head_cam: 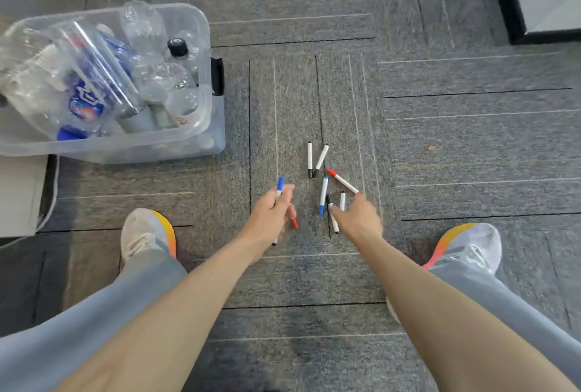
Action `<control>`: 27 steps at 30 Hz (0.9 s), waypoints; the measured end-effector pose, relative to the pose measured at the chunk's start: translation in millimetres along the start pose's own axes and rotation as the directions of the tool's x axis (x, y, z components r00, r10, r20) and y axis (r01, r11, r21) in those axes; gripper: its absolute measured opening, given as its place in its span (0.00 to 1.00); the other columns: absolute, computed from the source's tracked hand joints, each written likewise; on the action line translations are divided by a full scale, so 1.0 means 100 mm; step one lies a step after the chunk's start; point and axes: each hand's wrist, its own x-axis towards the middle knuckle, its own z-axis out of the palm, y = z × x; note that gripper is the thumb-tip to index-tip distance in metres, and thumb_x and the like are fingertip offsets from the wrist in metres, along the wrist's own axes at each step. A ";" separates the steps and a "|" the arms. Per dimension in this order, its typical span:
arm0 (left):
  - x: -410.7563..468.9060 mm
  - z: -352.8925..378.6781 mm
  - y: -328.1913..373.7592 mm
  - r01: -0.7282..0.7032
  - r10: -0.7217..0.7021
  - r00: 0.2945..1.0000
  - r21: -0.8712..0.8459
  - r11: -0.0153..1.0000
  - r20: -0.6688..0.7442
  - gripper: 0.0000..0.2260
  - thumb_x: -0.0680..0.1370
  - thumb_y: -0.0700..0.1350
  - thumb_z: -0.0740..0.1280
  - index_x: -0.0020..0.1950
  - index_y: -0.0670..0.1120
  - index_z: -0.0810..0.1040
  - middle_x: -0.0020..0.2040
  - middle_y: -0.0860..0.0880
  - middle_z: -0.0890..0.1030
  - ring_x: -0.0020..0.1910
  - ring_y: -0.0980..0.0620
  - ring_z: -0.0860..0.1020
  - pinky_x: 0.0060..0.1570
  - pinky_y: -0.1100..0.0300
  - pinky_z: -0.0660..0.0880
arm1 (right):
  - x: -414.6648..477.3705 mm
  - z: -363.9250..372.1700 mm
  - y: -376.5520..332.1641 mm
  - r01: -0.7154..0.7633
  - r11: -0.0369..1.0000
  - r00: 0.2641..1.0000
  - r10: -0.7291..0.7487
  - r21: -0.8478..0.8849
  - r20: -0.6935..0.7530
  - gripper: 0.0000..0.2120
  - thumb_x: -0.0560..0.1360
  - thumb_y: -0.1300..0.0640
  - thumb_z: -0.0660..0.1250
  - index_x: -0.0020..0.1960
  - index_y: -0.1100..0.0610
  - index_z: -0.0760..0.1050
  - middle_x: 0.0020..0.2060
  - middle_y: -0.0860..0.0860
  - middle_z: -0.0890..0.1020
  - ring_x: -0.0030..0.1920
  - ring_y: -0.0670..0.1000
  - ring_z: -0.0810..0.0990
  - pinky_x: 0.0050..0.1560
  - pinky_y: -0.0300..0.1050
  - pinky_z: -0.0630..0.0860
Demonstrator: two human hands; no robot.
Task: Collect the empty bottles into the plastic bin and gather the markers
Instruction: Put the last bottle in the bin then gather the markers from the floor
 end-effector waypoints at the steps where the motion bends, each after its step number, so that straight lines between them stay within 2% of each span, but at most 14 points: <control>1: -0.02 -0.06 0.03 -0.060 0.060 0.998 0.002 0.998 0.014 0.14 0.85 0.48 0.55 0.66 0.46 0.73 0.38 0.51 0.75 0.32 0.58 0.69 0.40 0.59 0.68 | 0.07 0.10 -0.03 -0.007 1.000 1.000 0.007 -0.020 -0.001 0.29 0.74 0.42 0.66 0.66 0.60 0.67 0.59 0.57 0.76 0.58 0.60 0.77 0.52 0.52 0.75; 4: -0.01 -0.24 0.00 -0.177 0.175 0.984 0.053 0.983 0.044 0.11 0.84 0.47 0.56 0.55 0.45 0.77 0.40 0.54 0.76 0.33 0.64 0.72 0.48 0.60 0.68 | 0.24 0.35 -0.06 0.025 0.992 0.998 -0.032 -0.128 -0.053 0.25 0.74 0.43 0.66 0.62 0.61 0.69 0.60 0.59 0.75 0.60 0.62 0.75 0.52 0.54 0.74; 7: 0.02 -0.36 -0.09 -0.215 0.211 0.976 0.057 0.975 0.061 0.10 0.84 0.48 0.56 0.46 0.50 0.73 0.38 0.52 0.75 0.35 0.59 0.73 0.47 0.57 0.71 | 0.31 0.48 -0.06 0.035 0.983 0.992 -0.055 -0.180 -0.110 0.17 0.77 0.50 0.64 0.58 0.62 0.69 0.58 0.61 0.74 0.57 0.64 0.76 0.50 0.54 0.73; 9: 0.05 -0.41 -0.15 -0.213 0.209 0.976 0.056 0.976 0.069 0.10 0.84 0.52 0.56 0.45 0.53 0.72 0.35 0.51 0.73 0.35 0.54 0.73 0.47 0.52 0.73 | 0.32 0.52 -0.05 0.018 0.991 0.990 -0.036 -0.131 -0.136 0.15 0.76 0.57 0.64 0.59 0.62 0.67 0.58 0.62 0.74 0.55 0.66 0.76 0.50 0.55 0.72; 11: 0.05 -0.41 -0.19 -0.196 0.187 0.979 0.106 0.975 0.081 0.09 0.82 0.57 0.56 0.49 0.55 0.72 0.36 0.49 0.73 0.36 0.51 0.73 0.48 0.48 0.74 | 0.31 0.51 -0.02 -0.032 0.998 0.990 0.023 -0.062 -0.142 0.22 0.74 0.59 0.66 0.64 0.63 0.63 0.60 0.63 0.73 0.57 0.67 0.76 0.51 0.55 0.71; 13: 0.03 -0.37 -0.21 -0.144 0.132 0.989 0.202 0.969 0.072 0.11 0.83 0.57 0.55 0.54 0.52 0.72 0.41 0.44 0.76 0.40 0.48 0.76 0.50 0.47 0.76 | 0.32 0.49 0.03 -0.071 0.997 0.987 0.067 -0.023 -0.143 0.26 0.73 0.57 0.68 0.65 0.65 0.61 0.62 0.64 0.72 0.59 0.67 0.75 0.53 0.55 0.71; 14: 0.03 -0.33 -0.22 -0.119 0.106 0.992 0.231 0.966 0.071 0.10 0.83 0.56 0.55 0.51 0.52 0.70 0.40 0.45 0.75 0.37 0.49 0.74 0.45 0.50 0.75 | 0.34 0.49 0.06 -0.078 0.997 0.986 0.074 -0.024 -0.147 0.25 0.74 0.57 0.68 0.64 0.65 0.62 0.61 0.64 0.73 0.58 0.67 0.75 0.52 0.55 0.71; 16: 0.09 -0.25 -0.28 -0.083 0.073 0.996 0.308 0.948 0.044 0.12 0.84 0.54 0.56 0.43 0.51 0.68 0.33 0.51 0.69 0.29 0.53 0.66 0.34 0.55 0.66 | 0.37 0.47 0.10 -0.067 0.996 0.988 0.058 -0.060 -0.143 0.18 0.77 0.59 0.63 0.62 0.65 0.64 0.59 0.65 0.74 0.57 0.67 0.76 0.50 0.54 0.70; 19: 0.37 -0.11 -0.45 0.020 0.017 0.997 0.436 0.900 -0.079 0.15 0.83 0.55 0.57 0.41 0.48 0.69 0.31 0.51 0.69 0.28 0.51 0.66 0.33 0.55 0.64 | 0.43 0.43 0.16 -0.031 0.995 0.994 0.021 -0.090 -0.105 0.12 0.80 0.63 0.55 0.62 0.66 0.66 0.59 0.65 0.75 0.57 0.66 0.76 0.51 0.54 0.69; 21: 0.56 0.02 -0.53 0.158 -0.063 0.978 0.509 0.846 -0.199 0.16 0.81 0.57 0.59 0.40 0.48 0.69 0.34 0.47 0.75 0.32 0.46 0.75 0.34 0.53 0.69 | 0.39 0.32 0.20 -0.002 0.999 0.998 -0.001 -0.053 -0.067 0.10 0.82 0.62 0.53 0.61 0.64 0.66 0.56 0.64 0.77 0.55 0.66 0.76 0.46 0.52 0.67; 23: 0.72 0.13 -0.60 0.278 -0.132 0.947 0.538 0.796 -0.294 0.15 0.79 0.59 0.63 0.45 0.48 0.72 0.43 0.44 0.81 0.43 0.41 0.81 0.40 0.52 0.75 | 0.29 0.16 0.17 0.080 0.996 0.996 -0.078 0.034 -0.053 0.08 0.83 0.57 0.51 0.57 0.60 0.64 0.48 0.62 0.79 0.46 0.63 0.77 0.39 0.51 0.67; 25: 0.87 0.25 -0.66 0.351 -0.187 0.924 0.543 0.763 -0.334 0.17 0.77 0.59 0.66 0.53 0.45 0.74 0.50 0.43 0.82 0.49 0.41 0.81 0.43 0.53 0.74 | 0.18 -0.02 0.10 0.220 0.969 0.973 -0.210 0.114 -0.097 0.06 0.84 0.55 0.51 0.51 0.56 0.62 0.38 0.56 0.77 0.35 0.57 0.75 0.32 0.49 0.65; 27: 0.98 0.39 -0.69 0.372 -0.202 0.916 0.548 0.749 -0.346 0.17 0.75 0.56 0.67 0.54 0.44 0.75 0.52 0.43 0.81 0.51 0.42 0.80 0.46 0.55 0.75 | 0.09 -0.24 0.04 0.373 0.906 0.922 -0.339 0.197 -0.188 0.06 0.83 0.53 0.53 0.50 0.55 0.62 0.31 0.52 0.74 0.28 0.53 0.71 0.28 0.47 0.63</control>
